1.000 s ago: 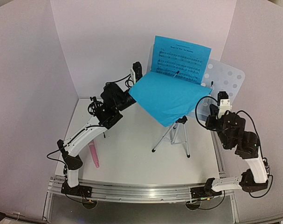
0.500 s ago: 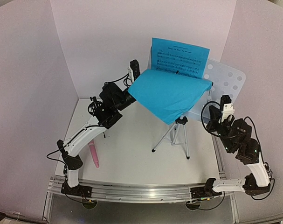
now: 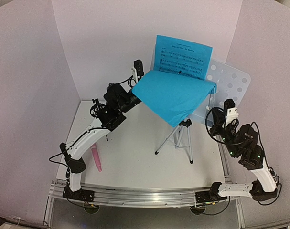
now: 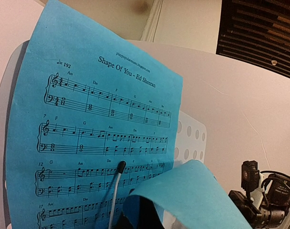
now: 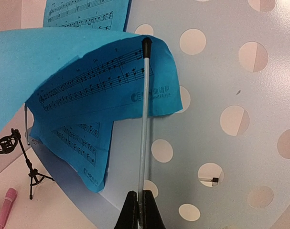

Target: Set up the instrument practice props

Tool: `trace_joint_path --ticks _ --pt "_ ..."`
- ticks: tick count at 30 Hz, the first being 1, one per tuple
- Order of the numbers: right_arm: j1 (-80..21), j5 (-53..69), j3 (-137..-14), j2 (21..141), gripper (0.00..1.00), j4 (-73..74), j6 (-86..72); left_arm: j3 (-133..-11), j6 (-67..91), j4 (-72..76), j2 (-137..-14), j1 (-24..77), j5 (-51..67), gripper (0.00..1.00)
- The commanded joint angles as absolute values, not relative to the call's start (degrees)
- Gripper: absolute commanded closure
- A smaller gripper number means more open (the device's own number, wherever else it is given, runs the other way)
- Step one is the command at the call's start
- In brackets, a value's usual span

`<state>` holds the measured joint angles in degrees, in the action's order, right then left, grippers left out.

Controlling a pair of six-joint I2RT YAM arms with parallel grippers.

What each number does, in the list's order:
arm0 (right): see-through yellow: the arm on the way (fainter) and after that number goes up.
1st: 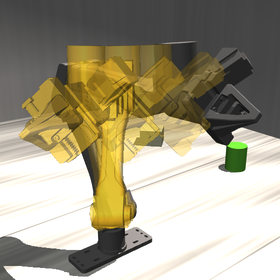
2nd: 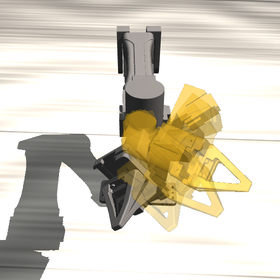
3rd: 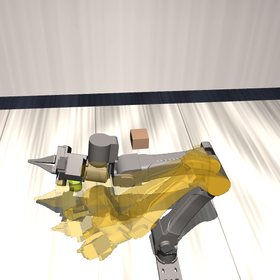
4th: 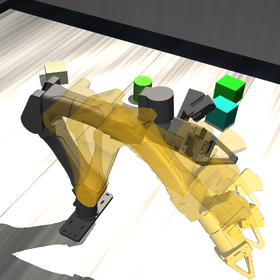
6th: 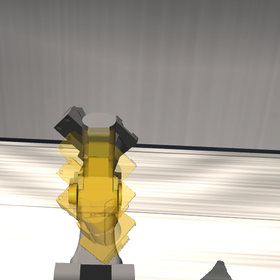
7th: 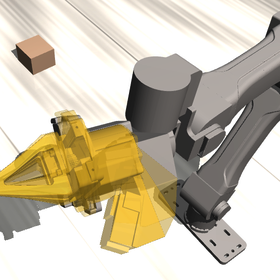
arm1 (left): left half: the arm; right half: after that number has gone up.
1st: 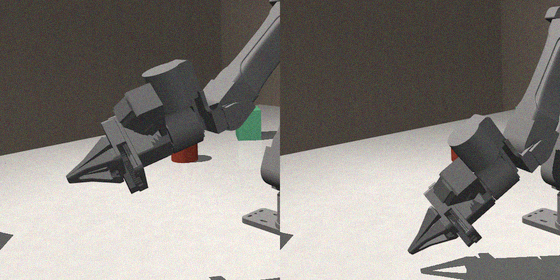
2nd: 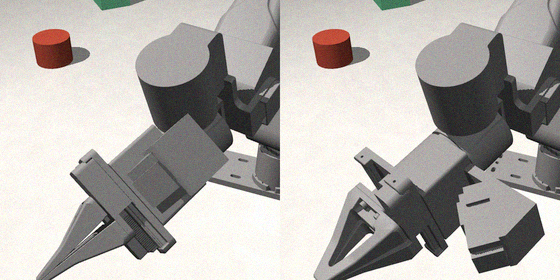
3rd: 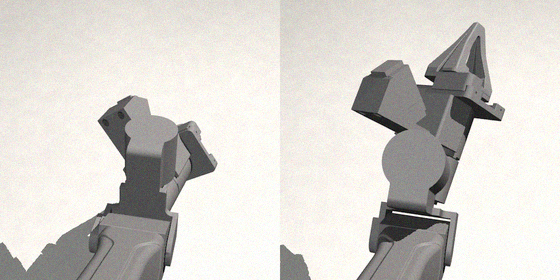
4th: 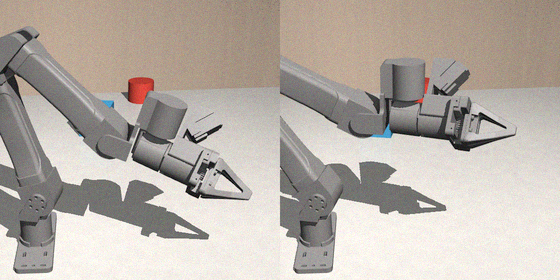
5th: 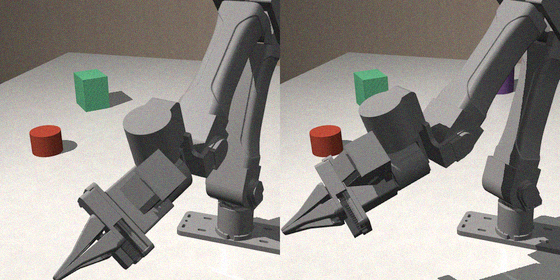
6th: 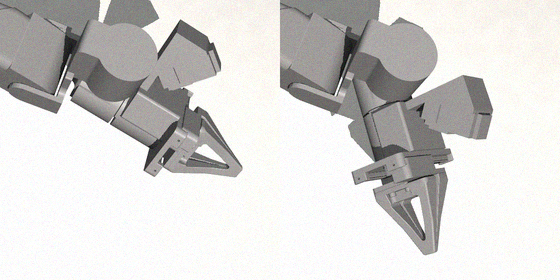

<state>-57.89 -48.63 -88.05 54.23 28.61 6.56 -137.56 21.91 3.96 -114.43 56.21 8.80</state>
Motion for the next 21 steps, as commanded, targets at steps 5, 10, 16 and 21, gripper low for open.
trace_joint_path --ticks 5,10,16,21 --pt "-58.0 -45.6 -87.8 52.6 1.00 20.8 7.8 -141.0 22.9 5.1 -115.8 56.1 8.3 1.00" --pt "-58.0 -46.5 -87.4 53.3 1.00 21.0 7.6 -141.6 25.3 6.4 -117.2 56.7 9.2 1.00" --pt "-58.0 -46.6 -87.7 54.0 1.00 21.6 7.3 -143.3 26.4 7.5 -118.7 57.8 9.6 1.00" --pt "-58.1 -46.5 -87.9 54.3 1.00 22.0 7.3 -143.5 25.3 4.8 -119.0 58.3 10.8 1.00"
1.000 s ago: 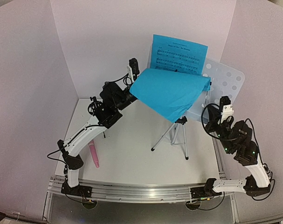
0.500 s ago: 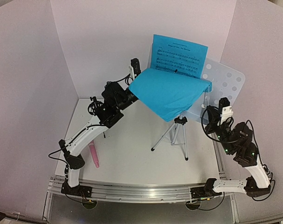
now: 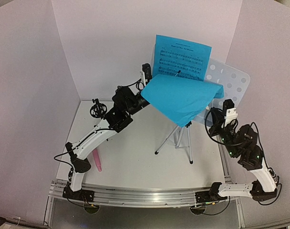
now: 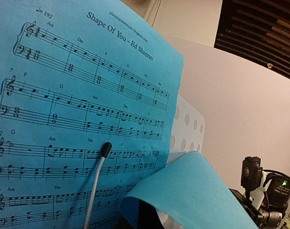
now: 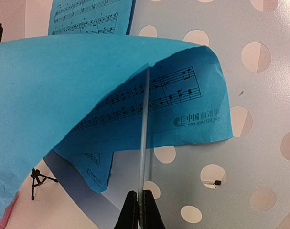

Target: Set up the instrument practice props

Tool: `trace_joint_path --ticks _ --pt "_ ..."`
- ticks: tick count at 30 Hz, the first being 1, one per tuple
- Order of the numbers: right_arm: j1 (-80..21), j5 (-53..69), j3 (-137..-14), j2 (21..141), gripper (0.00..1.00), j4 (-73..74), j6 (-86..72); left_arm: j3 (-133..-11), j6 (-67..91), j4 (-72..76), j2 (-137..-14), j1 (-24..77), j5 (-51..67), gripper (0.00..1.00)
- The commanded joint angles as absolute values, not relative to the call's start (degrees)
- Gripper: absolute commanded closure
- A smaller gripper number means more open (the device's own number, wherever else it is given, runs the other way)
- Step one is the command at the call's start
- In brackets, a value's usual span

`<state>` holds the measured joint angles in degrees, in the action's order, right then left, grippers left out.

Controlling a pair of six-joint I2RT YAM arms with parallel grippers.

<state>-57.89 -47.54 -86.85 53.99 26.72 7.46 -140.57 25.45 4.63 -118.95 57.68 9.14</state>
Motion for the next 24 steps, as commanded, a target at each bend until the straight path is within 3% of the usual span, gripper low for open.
trace_joint_path --ticks 1,14,24 --pt "-58.0 -46.5 -88.0 54.4 1.00 22.1 7.3 -143.5 25.1 3.7 -119.0 58.4 11.4 1.00" --pt "-58.0 -45.4 -88.7 54.8 1.00 24.1 6.3 -148.6 21.5 -13.6 -120.6 58.5 17.9 1.00" --pt "-58.0 -44.7 -90.1 55.7 1.00 25.5 6.0 -152.1 19.7 -15.5 -122.5 58.5 21.7 1.00"
